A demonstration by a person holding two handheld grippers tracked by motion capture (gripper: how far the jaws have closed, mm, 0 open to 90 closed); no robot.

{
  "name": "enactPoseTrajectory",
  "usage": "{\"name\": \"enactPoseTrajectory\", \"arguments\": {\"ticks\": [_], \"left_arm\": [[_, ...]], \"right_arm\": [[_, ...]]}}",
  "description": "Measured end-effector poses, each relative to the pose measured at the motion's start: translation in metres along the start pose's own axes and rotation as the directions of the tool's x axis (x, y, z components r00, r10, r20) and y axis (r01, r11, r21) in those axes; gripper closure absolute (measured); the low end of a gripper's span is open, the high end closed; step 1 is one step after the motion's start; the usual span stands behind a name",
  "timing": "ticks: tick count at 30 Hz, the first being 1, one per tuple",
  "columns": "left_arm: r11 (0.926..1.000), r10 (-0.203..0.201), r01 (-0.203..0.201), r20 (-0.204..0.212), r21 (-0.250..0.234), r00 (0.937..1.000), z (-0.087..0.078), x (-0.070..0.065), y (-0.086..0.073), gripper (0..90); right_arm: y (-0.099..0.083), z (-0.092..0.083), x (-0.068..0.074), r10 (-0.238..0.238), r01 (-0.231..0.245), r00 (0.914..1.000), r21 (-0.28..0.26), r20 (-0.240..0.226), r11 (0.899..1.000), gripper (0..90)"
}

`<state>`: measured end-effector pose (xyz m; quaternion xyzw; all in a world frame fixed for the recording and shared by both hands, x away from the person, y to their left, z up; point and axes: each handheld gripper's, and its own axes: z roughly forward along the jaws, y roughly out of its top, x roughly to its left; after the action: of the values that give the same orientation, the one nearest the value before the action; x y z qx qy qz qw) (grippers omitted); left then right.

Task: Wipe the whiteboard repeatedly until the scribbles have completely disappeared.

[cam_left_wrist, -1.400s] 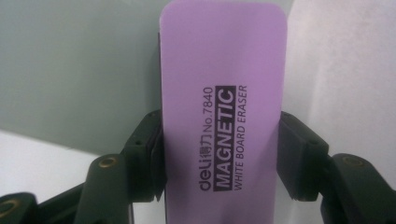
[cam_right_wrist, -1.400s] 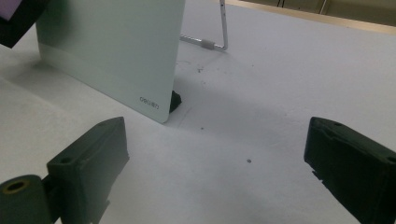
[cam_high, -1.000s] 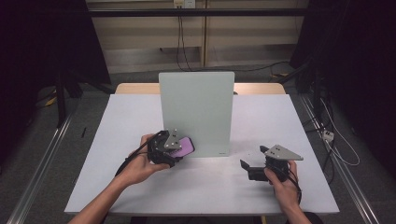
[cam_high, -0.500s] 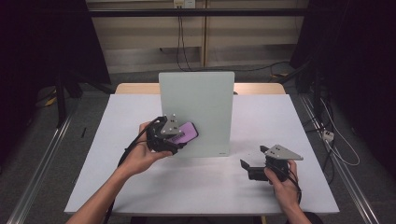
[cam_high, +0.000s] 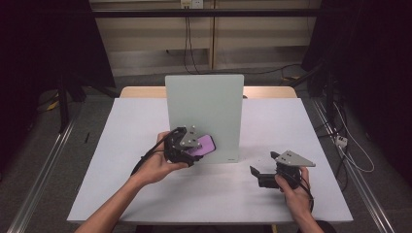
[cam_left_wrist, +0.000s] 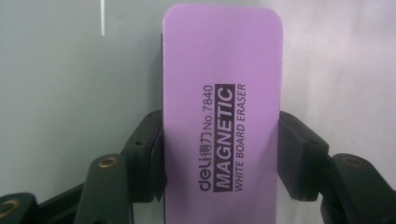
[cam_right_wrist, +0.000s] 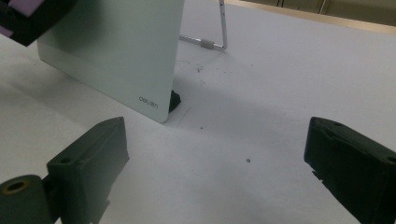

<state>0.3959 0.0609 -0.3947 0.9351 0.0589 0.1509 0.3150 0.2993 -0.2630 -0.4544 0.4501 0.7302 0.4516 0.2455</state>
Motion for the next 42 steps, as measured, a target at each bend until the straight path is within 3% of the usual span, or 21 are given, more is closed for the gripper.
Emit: {"name": "enactPoseTrajectory", "arguments": {"ticks": [2,6,8,11,16,22,29,31,37,42], "left_arm": [[1.0000,0.004,-0.004,-0.003,0.009,1.0000,0.003,-0.003,-0.001,40.9],[0.9994,-0.008,0.006,0.053,0.033,0.9986,0.011,-0.007,-0.009,41.0],[0.9979,0.013,-0.017,0.070,0.062,0.9974,0.016,-0.011,-0.013,41.0],[0.9978,0.011,-0.015,0.066,0.065,0.9978,0.016,-0.012,-0.014,41.0],[0.9992,-0.021,0.020,0.038,0.036,0.9991,-0.001,0.000,-0.018,41.0],[0.9942,-0.095,0.093,-0.042,-0.054,0.9946,-0.037,0.023,-0.026,41.0],[0.9867,-0.135,0.130,-0.050,-0.098,0.9896,-0.052,0.032,-0.030,41.0],[0.9835,-0.146,0.141,-0.035,-0.113,0.9887,-0.055,0.033,-0.031,41.0],[0.9878,-0.128,0.124,-0.032,-0.094,0.9913,-0.058,0.028,-0.028,41.0],[0.9890,-0.123,0.123,0.015,-0.081,0.9923,-0.055,0.022,-0.025,40.9]], "right_arm": [[0.000,0.000,0.000,0.001,-0.001,1.0000,0.000,-0.001,1.000,6.3],[0.000,-0.001,0.000,0.001,-0.001,1.0000,-0.001,0.000,1.000,6.3],[0.000,0.000,0.000,0.001,-0.001,1.0000,0.002,0.001,1.000,6.2],[0.000,0.000,0.000,0.004,-0.004,1.0000,0.004,0.001,1.000,6.2],[0.000,-0.001,0.000,0.004,-0.004,1.0000,0.000,-0.001,1.000,6.1],[0.000,-0.001,0.000,0.014,-0.014,0.9999,0.000,0.002,1.000,6.1],[0.000,0.000,0.000,0.015,-0.015,0.9999,0.004,0.008,1.000,6.1],[-0.001,0.000,0.000,0.014,-0.014,0.9999,0.004,0.006,1.000,6.2],[-0.001,-0.003,0.000,0.007,-0.007,1.0000,0.000,0.000,1.000,6.2],[-0.002,-0.005,-0.001,0.005,-0.005,1.0000,-0.003,-0.002,1.000,6.3]]}}
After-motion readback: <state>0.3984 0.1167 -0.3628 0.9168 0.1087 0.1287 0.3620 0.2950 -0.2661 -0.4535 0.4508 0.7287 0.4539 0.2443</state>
